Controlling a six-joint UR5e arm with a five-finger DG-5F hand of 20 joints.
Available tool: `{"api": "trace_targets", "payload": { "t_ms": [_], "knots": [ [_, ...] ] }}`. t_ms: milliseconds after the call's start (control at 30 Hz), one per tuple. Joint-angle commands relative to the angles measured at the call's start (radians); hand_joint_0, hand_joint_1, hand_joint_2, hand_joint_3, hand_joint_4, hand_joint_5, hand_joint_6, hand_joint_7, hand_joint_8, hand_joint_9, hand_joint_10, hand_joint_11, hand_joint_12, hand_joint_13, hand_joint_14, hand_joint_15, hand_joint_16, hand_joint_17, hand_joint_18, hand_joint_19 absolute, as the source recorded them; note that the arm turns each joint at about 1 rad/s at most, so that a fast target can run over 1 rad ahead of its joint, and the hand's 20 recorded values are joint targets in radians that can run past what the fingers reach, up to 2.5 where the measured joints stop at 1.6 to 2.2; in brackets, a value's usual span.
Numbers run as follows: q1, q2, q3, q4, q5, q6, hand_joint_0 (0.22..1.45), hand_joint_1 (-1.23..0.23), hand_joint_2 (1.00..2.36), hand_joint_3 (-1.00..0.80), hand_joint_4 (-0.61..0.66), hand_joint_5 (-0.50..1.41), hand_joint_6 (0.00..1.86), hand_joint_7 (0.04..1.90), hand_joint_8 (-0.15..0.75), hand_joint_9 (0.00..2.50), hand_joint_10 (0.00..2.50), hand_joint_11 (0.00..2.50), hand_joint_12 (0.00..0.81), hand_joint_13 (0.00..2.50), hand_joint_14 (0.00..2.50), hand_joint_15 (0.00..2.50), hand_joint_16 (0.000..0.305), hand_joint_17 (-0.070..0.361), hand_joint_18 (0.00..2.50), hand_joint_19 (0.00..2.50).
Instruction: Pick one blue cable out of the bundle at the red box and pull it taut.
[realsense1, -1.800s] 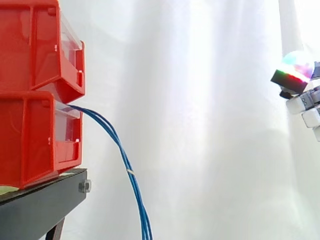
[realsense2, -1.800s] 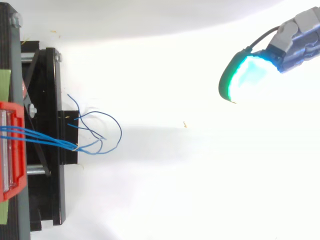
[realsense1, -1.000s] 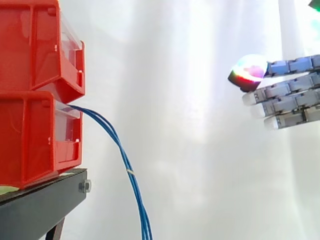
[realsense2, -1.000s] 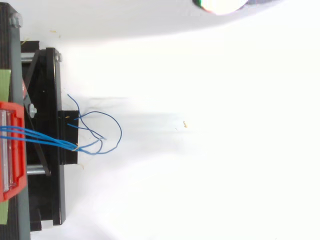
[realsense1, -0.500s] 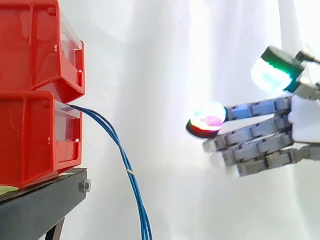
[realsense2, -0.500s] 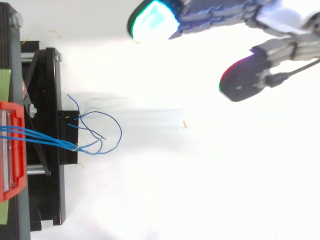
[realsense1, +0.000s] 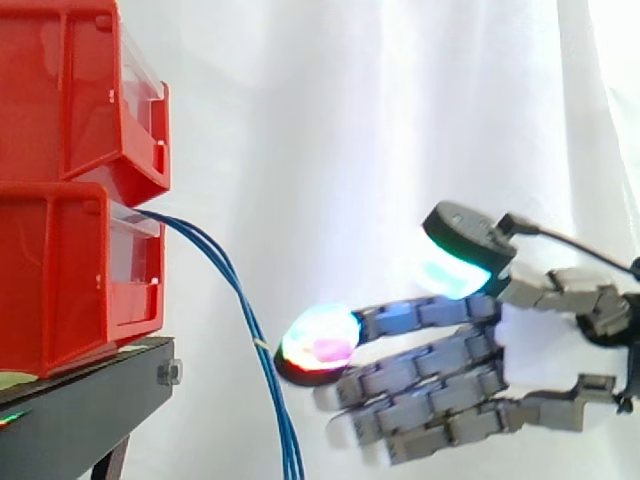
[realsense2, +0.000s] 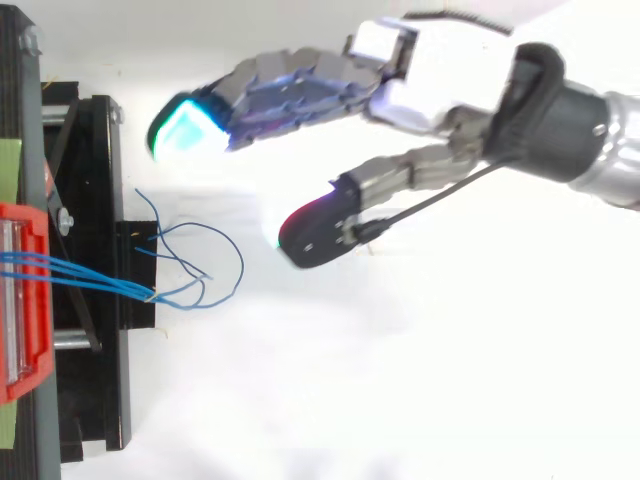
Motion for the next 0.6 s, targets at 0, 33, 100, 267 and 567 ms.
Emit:
{"api": "trace_targets", "payload": {
  "t_ms": [0,33,100,267,567],
  "knots": [
    [0.015,-0.102,0.11,-0.004,-0.014,0.009,0.49,-0.72,1.0,-0.5,0.3,-0.15,0.5,0.69,0.33,0.5,0.0,0.0,0.364,0.58,0.0,0.12,0.047,0.105,0.32,0.13],
    [0.02,-0.128,0.151,-0.024,-0.034,0.009,0.49,-0.72,1.0,-0.5,0.3,-0.14,0.5,0.69,0.33,0.5,0.0,0.0,0.364,0.58,0.0,0.12,0.046,0.104,0.32,0.13],
    [0.024,-0.132,0.168,-0.044,-0.047,0.008,0.49,-0.72,1.0,-0.5,0.31,-0.14,0.5,0.7,0.33,0.5,0.0,0.0,0.364,0.58,0.0,0.12,0.046,0.104,0.33,0.13],
    [0.038,-0.131,0.169,-0.069,-0.053,0.006,0.49,-0.72,1.0,-0.5,0.32,-0.13,0.5,0.74,0.331,0.5,0.0,0.0,0.365,0.58,0.0,0.13,0.046,0.104,0.34,0.15],
    [0.073,-0.131,0.169,-0.052,-0.036,0.005,0.5,-0.72,1.0,-0.5,0.33,-0.11,0.5,0.82,0.331,0.51,0.0,0.0,0.364,0.6,0.0,0.14,0.046,0.103,0.35,0.16]
  ]
}}
